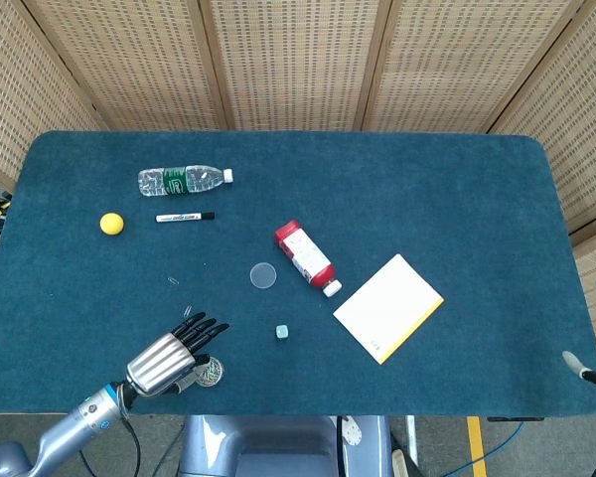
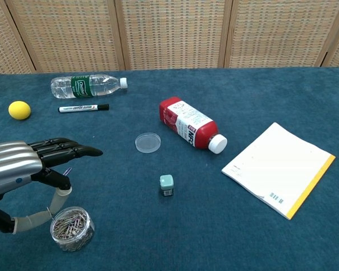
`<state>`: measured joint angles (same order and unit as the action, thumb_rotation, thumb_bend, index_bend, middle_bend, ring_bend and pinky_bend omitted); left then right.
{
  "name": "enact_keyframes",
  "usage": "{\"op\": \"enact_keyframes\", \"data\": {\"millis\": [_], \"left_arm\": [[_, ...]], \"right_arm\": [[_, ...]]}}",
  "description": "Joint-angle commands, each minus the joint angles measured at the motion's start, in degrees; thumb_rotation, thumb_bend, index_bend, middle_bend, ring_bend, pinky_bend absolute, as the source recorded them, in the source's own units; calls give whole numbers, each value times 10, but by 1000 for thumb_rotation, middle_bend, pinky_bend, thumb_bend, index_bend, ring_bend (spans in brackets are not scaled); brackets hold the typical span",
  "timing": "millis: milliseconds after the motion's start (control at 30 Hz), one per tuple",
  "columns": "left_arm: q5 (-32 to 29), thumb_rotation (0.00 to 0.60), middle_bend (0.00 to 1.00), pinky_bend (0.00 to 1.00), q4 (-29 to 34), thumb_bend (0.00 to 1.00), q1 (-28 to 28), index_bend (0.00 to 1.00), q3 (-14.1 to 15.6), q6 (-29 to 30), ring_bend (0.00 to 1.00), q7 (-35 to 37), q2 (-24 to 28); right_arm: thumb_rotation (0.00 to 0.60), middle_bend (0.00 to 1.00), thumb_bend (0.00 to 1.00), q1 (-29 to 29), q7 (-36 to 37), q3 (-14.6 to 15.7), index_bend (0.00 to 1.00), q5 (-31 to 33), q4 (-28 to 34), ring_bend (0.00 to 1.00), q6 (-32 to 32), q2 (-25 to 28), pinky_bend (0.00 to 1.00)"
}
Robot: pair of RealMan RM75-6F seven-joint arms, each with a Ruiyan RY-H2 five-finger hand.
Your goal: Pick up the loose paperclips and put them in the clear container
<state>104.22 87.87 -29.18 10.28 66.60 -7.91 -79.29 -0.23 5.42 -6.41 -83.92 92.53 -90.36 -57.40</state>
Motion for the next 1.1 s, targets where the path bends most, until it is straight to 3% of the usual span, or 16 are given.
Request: {"op": "enact_keyframes", "data": {"millis": [33,367,533,667,900,1100], "left_arm": [[-10,600,0,0,0,413,3,737,-3,-9,0,-16,-5],[-33,600,0,0,-17,413,1,728,-14,-30,0,-21,-28],[-38,600,0,0,-14,366,1,566,-14,-35,0,-26,-32],[-41,600,0,0,-9,252,3,474,-15,-34,0,-28,-29],[-41,600,0,0,2,229,4,463,-23,-17,0,-18,-14],[-62,600,0,0,-6,293,4,471,-52,5,0,-2,1]], "right_arm": [[600,0,0,0,2,0,0,1,-1,0,0,0,0],[600,0,0,0,3,-1,0,2,-1,0,2,1,0],[600,0,0,1,6,-1,0,3,-2,0,3,1,0],[600,0,0,0,9,-1,0,2,-2,0,1,2,0],[600,0,0,-1,9,-1,0,2,-2,0,0,2,0],[600,0,0,-1,9,-1,0,0,-1,0,0,2,0]]}}
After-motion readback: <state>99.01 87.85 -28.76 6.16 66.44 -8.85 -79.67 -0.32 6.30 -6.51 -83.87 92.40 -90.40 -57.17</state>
